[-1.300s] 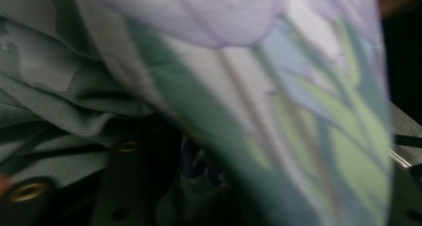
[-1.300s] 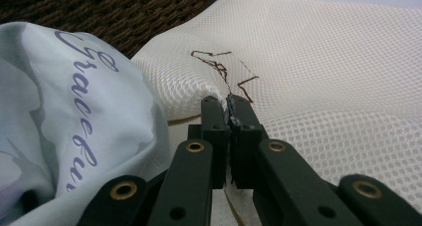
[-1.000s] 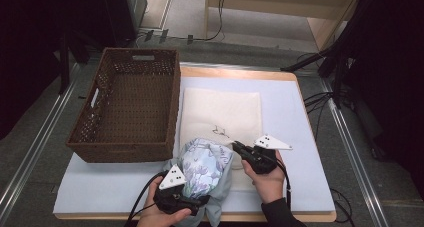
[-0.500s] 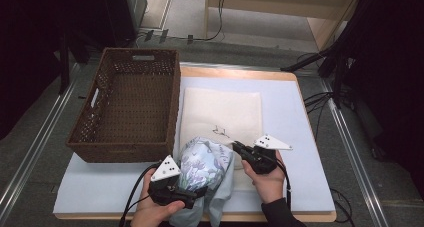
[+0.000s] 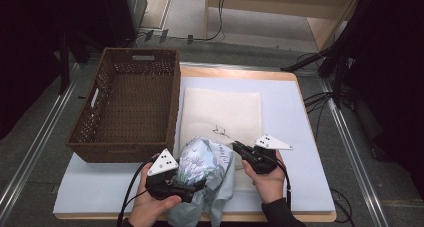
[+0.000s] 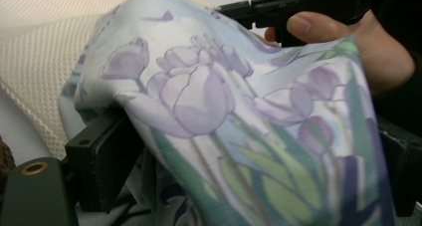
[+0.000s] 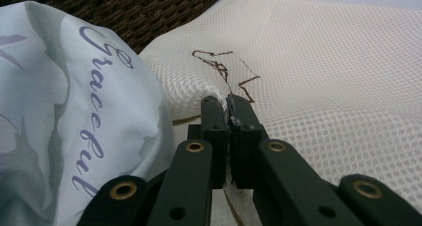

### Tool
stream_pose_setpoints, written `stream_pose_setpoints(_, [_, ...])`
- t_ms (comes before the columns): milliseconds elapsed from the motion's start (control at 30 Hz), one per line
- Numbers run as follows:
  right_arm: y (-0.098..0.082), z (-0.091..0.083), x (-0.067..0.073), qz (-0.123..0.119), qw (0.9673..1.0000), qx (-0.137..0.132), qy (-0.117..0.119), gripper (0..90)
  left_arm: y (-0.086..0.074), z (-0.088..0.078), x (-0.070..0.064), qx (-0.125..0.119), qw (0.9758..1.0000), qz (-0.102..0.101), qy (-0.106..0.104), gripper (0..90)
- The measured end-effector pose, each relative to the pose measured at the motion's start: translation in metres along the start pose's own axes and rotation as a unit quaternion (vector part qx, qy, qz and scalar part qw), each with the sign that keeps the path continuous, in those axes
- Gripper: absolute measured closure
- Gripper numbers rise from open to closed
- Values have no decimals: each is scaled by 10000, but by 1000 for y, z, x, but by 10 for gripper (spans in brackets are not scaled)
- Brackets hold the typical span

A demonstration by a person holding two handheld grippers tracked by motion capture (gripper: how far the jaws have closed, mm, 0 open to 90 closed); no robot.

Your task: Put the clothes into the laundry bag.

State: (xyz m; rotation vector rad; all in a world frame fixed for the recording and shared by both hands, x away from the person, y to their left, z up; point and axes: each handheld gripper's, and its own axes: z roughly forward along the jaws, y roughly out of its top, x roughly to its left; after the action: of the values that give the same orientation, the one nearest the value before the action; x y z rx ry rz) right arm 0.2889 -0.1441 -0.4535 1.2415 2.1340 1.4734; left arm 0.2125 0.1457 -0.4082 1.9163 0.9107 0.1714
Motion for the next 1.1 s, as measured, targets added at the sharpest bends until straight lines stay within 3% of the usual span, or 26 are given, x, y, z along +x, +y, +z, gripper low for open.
stream_pose_setpoints(167, [0, 0, 1, 0, 10000, 15, -7, 879, 6, -3, 0, 38, 9999, 69, 74, 96])
stream_pose_setpoints(333, [0, 0, 1, -4, 10000, 22, -13, 879, 9, -1, -1, 20, 10000, 79, 17, 95])
stream_pose_setpoints(500, [0, 1, 1, -8, 10000, 28, -7, 879, 13, 9, -4, 89, 9998, 156, -51, 95])
stream_pose_setpoints(567, [0, 1, 1, -13, 10000, 26, -5, 879, 16, 25, -5, 275, 9993, 150, -195, 105])
stream_pose_setpoints(600, [0, 1, 1, -11, 10000, 24, -3, 879, 15, 34, -6, 429, 9986, 167, -253, 135])
stream_pose_setpoints(633, [0, 1, 1, -11, 10000, 24, -3, 879, 15, 34, -6, 429, 9986, 167, -253, 161])
stream_pose_setpoints(700, [0, 0, 1, 0, 10000, -9, 1, 879, 8, 58, -12, 865, 9948, 280, -463, 233])
stream_pose_setpoints(767, [1, -2, 2, 19, 10000, -33, 11, 879, 3, 74, -17, 1212, 9908, 415, -434, 347])
stream_pose_setpoints(800, [2, -3, 2, 12, 10000, -68, 19, 879, 0, 81, -18, 1270, 9901, 453, -386, 413])
stream_pose_setpoints(867, [4, -5, 2, 14, 9999, -108, 45, 880, -1, 87, -18, 1285, 9905, 405, -288, 529])
stream_pose_setpoints(967, [6, -7, 3, 29, 9998, -152, 79, 880, 1, 89, -15, 1298, 9907, 278, -305, 643])
stream_pose_setpoints(1067, [9, -10, 5, 31, 9996, -237, 144, 880, 4, 89, -15, 1273, 9910, 272, -300, 689])
stream_pose_setpoints(1100, [10, -12, 7, 3, 9995, -287, 146, 880, 5, 87, -16, 1146, 9928, 317, -158, 709])
